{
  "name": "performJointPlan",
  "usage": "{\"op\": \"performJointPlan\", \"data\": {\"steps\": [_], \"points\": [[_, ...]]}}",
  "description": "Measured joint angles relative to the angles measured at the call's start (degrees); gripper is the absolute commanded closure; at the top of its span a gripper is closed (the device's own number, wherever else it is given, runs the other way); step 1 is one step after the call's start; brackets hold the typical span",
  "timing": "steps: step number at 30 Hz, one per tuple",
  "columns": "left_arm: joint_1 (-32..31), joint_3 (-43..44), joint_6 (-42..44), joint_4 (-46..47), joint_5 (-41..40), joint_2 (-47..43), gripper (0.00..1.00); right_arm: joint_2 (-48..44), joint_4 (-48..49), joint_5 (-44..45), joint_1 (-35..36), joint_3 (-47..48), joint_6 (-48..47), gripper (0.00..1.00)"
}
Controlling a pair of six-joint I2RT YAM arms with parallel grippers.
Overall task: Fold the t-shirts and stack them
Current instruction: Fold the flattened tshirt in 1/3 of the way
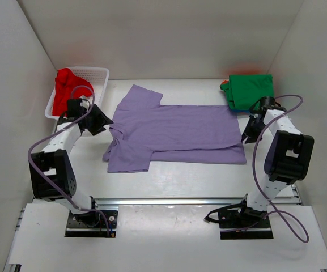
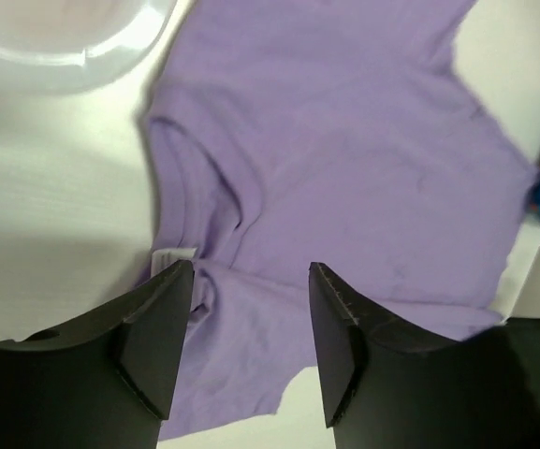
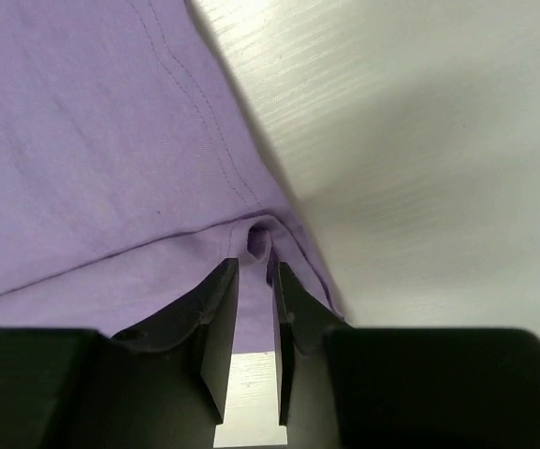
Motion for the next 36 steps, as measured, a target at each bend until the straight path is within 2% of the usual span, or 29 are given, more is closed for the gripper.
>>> {"op": "performJointPlan", "data": {"steps": [6, 10, 12, 16, 22, 31, 34, 35, 36], "points": [[-0.22, -0.11, 1.25, -2.16, -0.07, -5.18, 0.38, -4.35, 0.85, 0.31, 0.28, -2.56, -0.02, 0.79], [-2.95, -7.5, 2.99, -5.73, -0.92, -11.74, 0.37, -8.98, 0.96, 0.13, 0.33, -5.6, -0.02, 0.79], [-5.2, -12.96, 3.3, -7.78, -1.97, -15.17, 0.34, -10.93, 0.94, -0.04, 0.46, -6.8, -0.02, 0.78], [-8.94, -18.4, 3.34, -11.19, -4.46, -18.08, 0.29, -13.9, 0.94, -0.5, 1.4, -8.26, -0.02, 0.76], [-12.76, -21.66, 2.78, -12.26, -8.59, -18.29, 0.25, -16.7, 0.85, -1.84, 3.06, -9.35, 0.0, 0.73], [-17.14, -21.92, 1.57, -12.48, -16.37, -13.7, 0.28, -20.17, 0.94, -3.43, 3.34, -10.03, 0.04, 0.72], [-18.82, -21.68, 1.07, -12.35, -18.43, -12.13, 0.38, -20.52, 0.96, -3.98, 3.39, -10.03, 0.07, 0.73], [-19.3, -21.64, 1.01, -12.17, -18.99, -11.85, 0.51, -20.57, 0.96, -4.11, 3.39, -10.03, 0.09, 0.72], [-19.69, -21.35, 0.72, -12.17, -19.65, -11.32, 0.69, -20.65, 1.03, -4.31, 3.39, -10.05, 0.22, 0.72]]}}
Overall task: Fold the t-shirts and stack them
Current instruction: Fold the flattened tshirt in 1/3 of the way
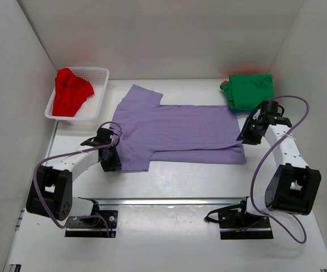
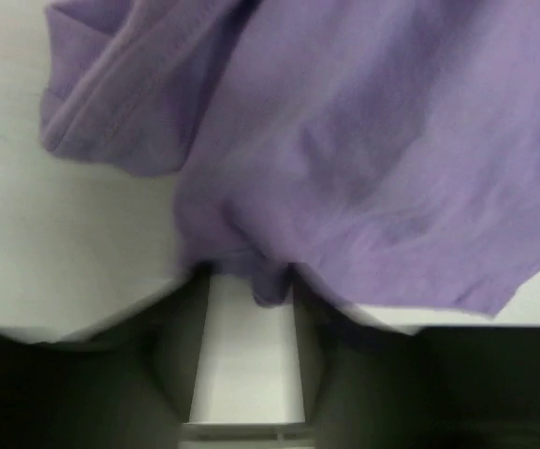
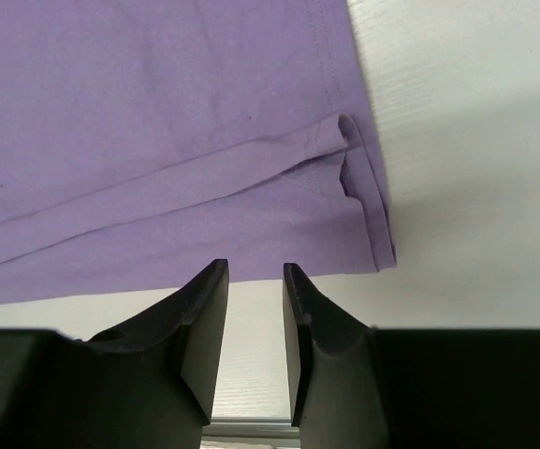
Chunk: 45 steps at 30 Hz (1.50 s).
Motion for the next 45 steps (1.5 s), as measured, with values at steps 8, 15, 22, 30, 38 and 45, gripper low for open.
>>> {"op": "performJointPlan", "data": {"steps": [8, 15, 22, 30, 38, 45], "points": [[0.02, 2.4, -0.07, 0.17, -0.07, 1.9, 1.0, -1.33, 0.09, -1.05, -0.15, -0.02, 0.0, 0.72], [2.36, 22.53, -0.11, -3.63, 2.6, 1.9, 1.0, -1.51, 0.39, -1.46, -0.15, -0.02, 0.02, 0.73], [3.61, 32.72, -0.35, 1.75, 6.51, 10.93, 0.92, -0.46, 0.61, -1.49, -0.04, 0.7, 0.0, 0.73], [7.3, 31.43, -1.75, 4.24, 10.4, 22.6, 0.37, 1.18, 1.64, -1.44, 1.49, 1.86, 0.04, 0.72], [7.21, 47.54, -1.57, 3.82, 11.17, 31.04, 0.38, 11.19, 4.81, -0.22, 2.91, 6.88, 0.26, 0.5], [5.42, 73.11, -0.61, 4.22, 8.74, 50.01, 0.34, 20.5, 7.39, 1.86, 3.52, 14.64, -0.17, 0.49]]}}
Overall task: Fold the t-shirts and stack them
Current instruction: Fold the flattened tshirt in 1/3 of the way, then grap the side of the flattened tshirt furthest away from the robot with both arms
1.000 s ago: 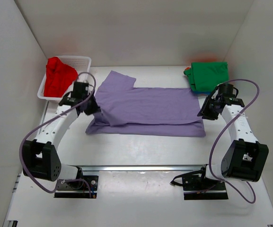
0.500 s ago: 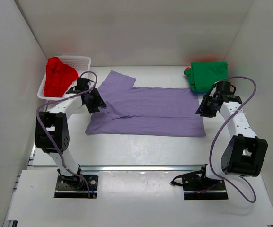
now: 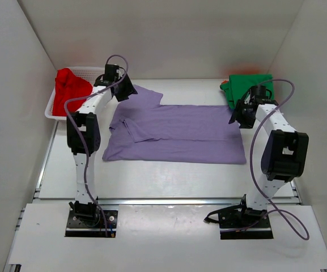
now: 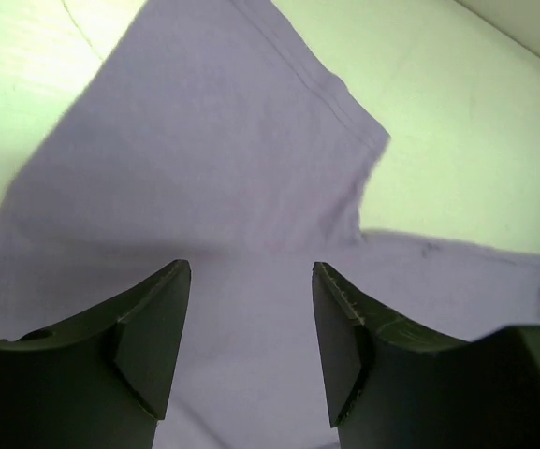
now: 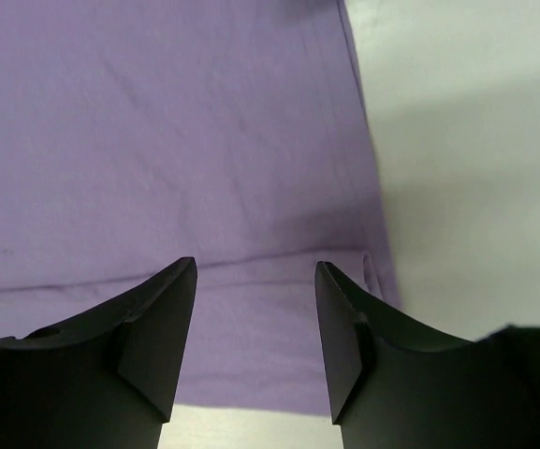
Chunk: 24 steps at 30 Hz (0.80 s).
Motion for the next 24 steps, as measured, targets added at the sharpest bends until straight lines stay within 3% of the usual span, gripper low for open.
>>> {"op": "performJointPlan", "data": {"steps": [6, 16, 24], "points": [[-0.04, 10.19, 1.99, 0.35, -4.42, 11.8, 0.28, 2.27, 3.19, 0.46, 1.92, 1.64, 0.0, 0.5], [0.59, 9.14, 5.75, 3.04, -14.38, 14.51, 0.21, 5.53, 5.38, 0.55, 3.5, 2.25, -0.02, 0.51], [0.57, 32.74, 8.74, -3.63, -14.8, 27.63, 0.2, 7.15, 6.16, 1.11, 3.45, 5.01, -0.04, 0.51]]}}
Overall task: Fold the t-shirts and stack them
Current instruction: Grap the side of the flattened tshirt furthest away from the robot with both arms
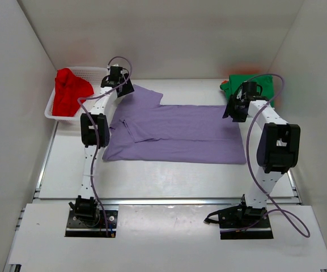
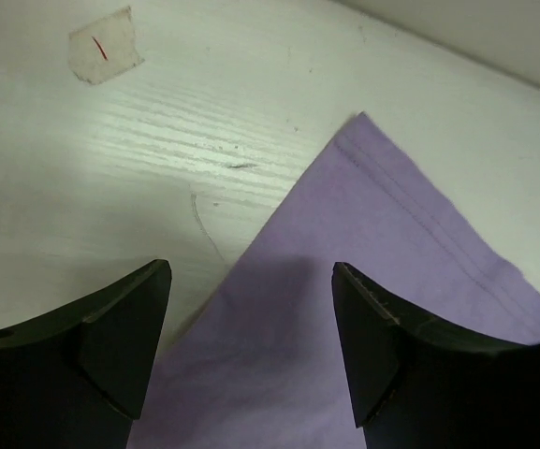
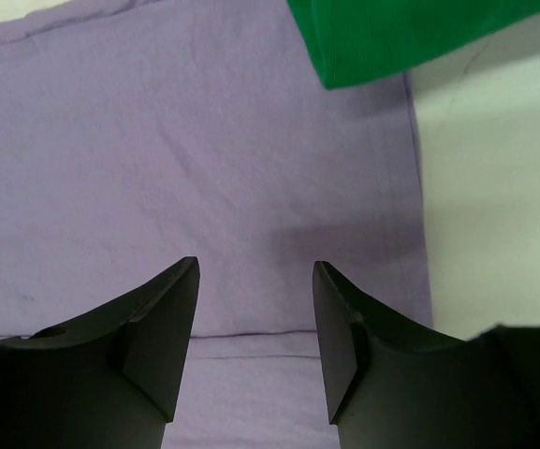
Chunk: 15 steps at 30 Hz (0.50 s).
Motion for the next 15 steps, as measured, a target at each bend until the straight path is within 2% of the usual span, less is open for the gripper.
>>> {"op": "performJointPlan", "data": {"steps": [3, 4, 6, 7, 9, 11, 15], "points": [[0.0, 1.68, 0.15, -0.87, 0.39, 1.62, 0.23, 1.07, 0.39, 0.26, -0.02, 1.09, 0.0, 0.51], [0.02, 1.57, 0.15, -1.31, 0.68, 1.53, 0.27, 1.46, 0.46, 0.35, -0.07, 1.31, 0.0, 0.5], [0.15, 0.63, -0.17, -0.66, 1.53, 1.18, 0.44, 2.16, 0.76, 0.33, -0.33, 1.46, 0.02, 0.5], [0.17, -0.09, -0.37, -0.33, 2.03, 0.92, 0.56, 2.51, 1.01, 0.35, -0.52, 1.46, 0.07, 0.5], [0.2, -1.29, -0.59, -0.04, 3.48, 0.52, 0.68, 3.23, 1.86, 0.35, -1.22, 1.53, 0.22, 0.49], [0.28, -1.4, -0.72, -0.09, 4.92, 0.5, 1.0, 4.15, 2.6, 0.42, -2.14, 1.99, 0.44, 0.48], [0.33, -1.09, -0.44, -2.21, 7.21, 0.5, 1.0, 7.1, 4.46, 1.22, -3.48, 5.05, 0.9, 0.4]]}}
